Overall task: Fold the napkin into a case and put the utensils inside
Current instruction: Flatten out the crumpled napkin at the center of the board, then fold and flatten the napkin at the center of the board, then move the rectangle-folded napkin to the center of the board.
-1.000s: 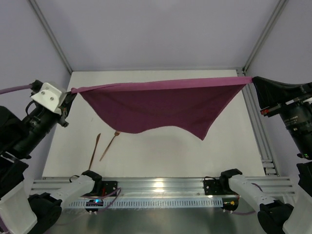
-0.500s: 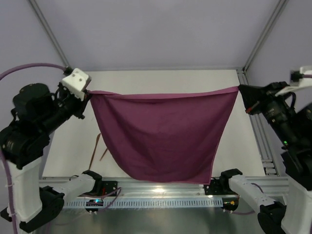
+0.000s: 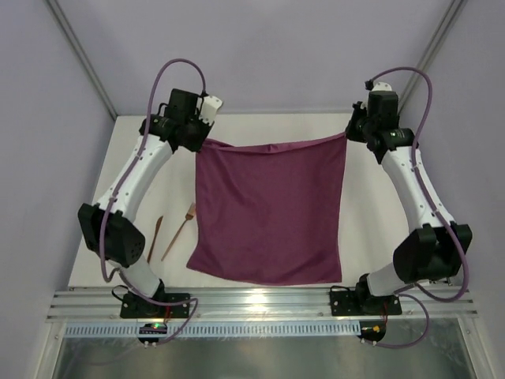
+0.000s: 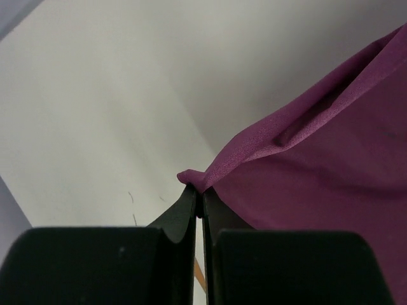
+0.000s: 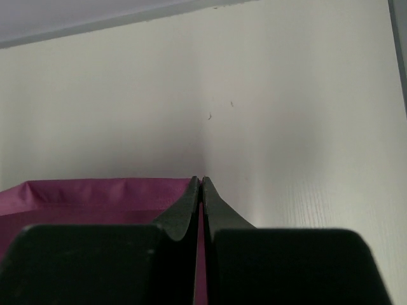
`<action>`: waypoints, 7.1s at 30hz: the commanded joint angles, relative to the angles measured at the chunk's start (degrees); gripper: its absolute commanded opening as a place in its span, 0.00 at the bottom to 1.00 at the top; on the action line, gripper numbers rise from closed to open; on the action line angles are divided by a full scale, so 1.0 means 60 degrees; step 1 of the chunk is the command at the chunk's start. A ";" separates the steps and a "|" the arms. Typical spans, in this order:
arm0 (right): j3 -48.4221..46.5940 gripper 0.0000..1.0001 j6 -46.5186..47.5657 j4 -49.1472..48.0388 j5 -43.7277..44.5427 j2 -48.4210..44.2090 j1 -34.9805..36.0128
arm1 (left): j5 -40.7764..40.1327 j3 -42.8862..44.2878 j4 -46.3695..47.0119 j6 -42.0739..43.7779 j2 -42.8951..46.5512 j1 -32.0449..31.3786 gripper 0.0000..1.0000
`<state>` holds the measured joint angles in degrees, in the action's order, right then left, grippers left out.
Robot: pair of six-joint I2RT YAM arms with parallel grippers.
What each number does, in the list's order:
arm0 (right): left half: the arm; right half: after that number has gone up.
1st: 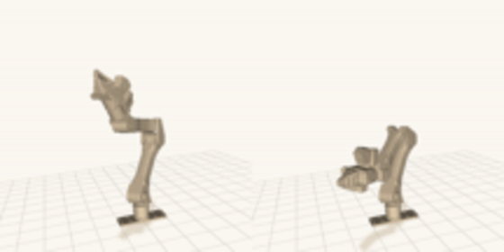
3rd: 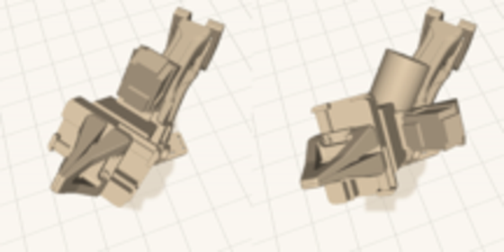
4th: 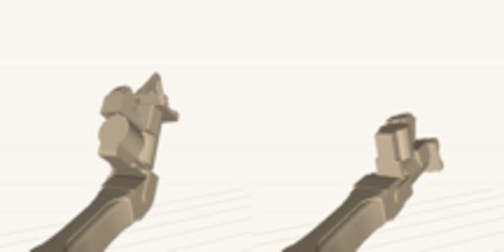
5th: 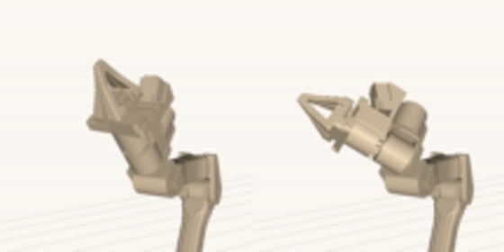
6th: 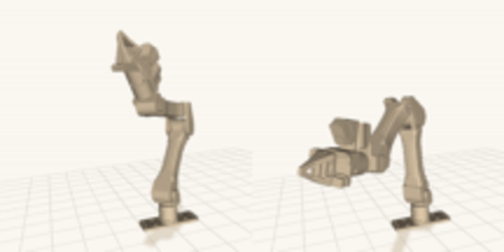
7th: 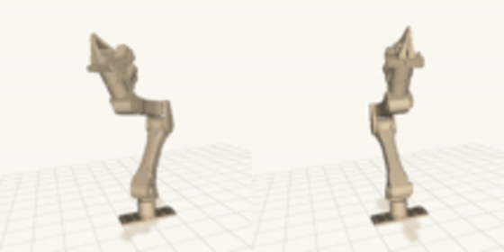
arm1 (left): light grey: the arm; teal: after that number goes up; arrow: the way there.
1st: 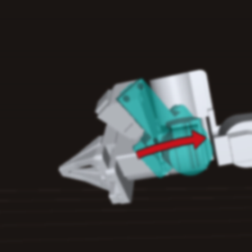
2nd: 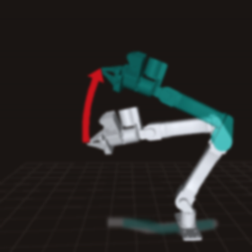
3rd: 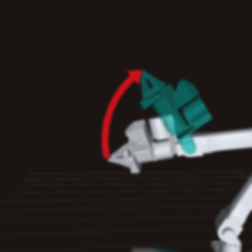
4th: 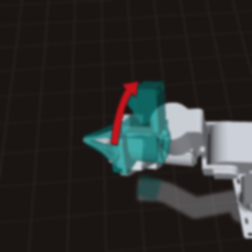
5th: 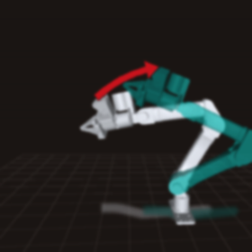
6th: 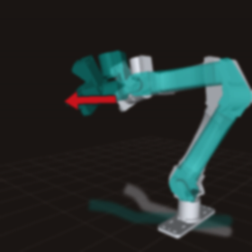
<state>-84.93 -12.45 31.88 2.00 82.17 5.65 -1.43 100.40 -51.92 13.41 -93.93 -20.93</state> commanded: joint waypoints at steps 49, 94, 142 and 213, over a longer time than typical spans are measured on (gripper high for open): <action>0.8544 0.03 -0.2451 -0.1960 -0.1139 -0.3411 -0.0415 | 0.2949 -0.5966 0.0349 0.1061 0.0683 0.1305 0.00; 0.9058 0.03 -0.3360 0.0808 -0.0904 -0.4832 0.0303 | 0.2333 -0.7359 -0.0853 0.1603 0.2235 0.0631 0.00; 0.9789 0.03 -0.3814 0.0136 -0.0641 -0.4482 0.0435 | 0.2539 -0.8691 -0.0634 0.2277 0.1388 0.0383 0.05; 0.6335 0.72 -0.1882 -0.2160 -0.0477 -0.1192 0.0421 | 0.1732 -0.5193 0.1062 0.0052 0.0731 0.2037 0.51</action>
<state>-43.24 -28.01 26.61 0.93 68.60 8.19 8.80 66.59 -53.49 19.35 -84.82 -10.94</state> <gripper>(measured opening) 0.734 0.504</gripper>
